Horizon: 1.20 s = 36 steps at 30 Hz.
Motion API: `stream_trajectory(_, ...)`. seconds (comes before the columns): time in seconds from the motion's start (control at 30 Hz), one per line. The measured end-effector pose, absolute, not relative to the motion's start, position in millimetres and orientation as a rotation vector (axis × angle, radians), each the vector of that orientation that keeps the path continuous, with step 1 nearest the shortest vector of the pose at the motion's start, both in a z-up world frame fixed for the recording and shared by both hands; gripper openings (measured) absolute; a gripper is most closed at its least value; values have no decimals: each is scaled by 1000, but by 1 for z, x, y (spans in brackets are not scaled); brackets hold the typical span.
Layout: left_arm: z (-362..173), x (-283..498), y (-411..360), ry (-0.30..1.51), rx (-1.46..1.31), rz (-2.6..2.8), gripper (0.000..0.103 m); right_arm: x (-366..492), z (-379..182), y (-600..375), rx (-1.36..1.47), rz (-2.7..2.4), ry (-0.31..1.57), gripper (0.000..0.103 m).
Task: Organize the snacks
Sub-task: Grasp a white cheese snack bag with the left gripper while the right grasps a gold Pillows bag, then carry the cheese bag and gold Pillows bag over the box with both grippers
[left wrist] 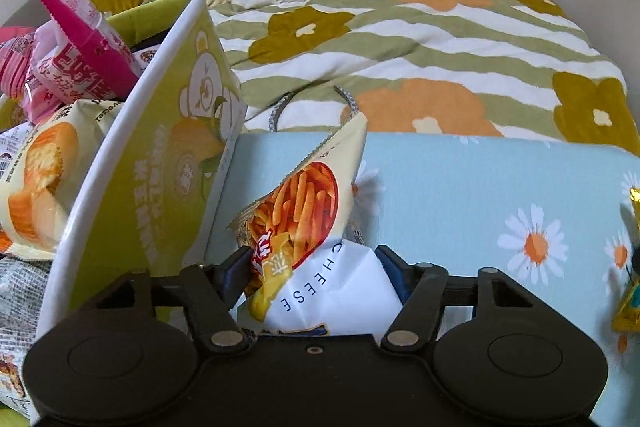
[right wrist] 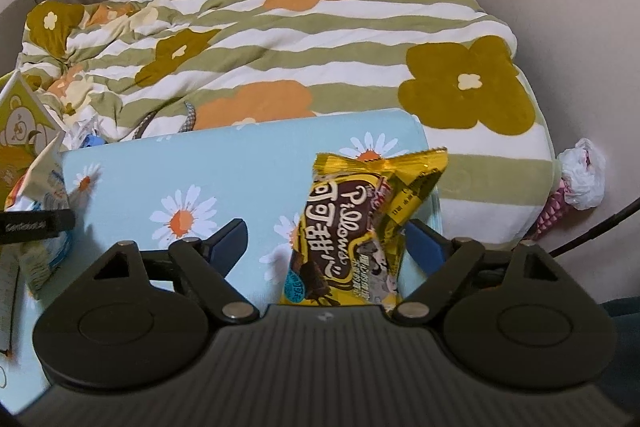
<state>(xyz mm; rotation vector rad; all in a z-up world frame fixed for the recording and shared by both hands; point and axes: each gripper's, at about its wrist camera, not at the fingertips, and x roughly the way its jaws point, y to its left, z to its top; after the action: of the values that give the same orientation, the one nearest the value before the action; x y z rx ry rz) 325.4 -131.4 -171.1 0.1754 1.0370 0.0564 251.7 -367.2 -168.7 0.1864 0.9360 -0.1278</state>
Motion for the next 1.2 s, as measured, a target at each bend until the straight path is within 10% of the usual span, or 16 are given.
stream_trajectory(0.23, -167, 310, -130, 1015, 199, 27, 53, 255, -176, -367, 185, -126, 953, 84)
stream_trajectory(1.2, -58, 224, -110, 743, 122, -40, 52, 237, -121, -331, 174, 1, 857, 62)
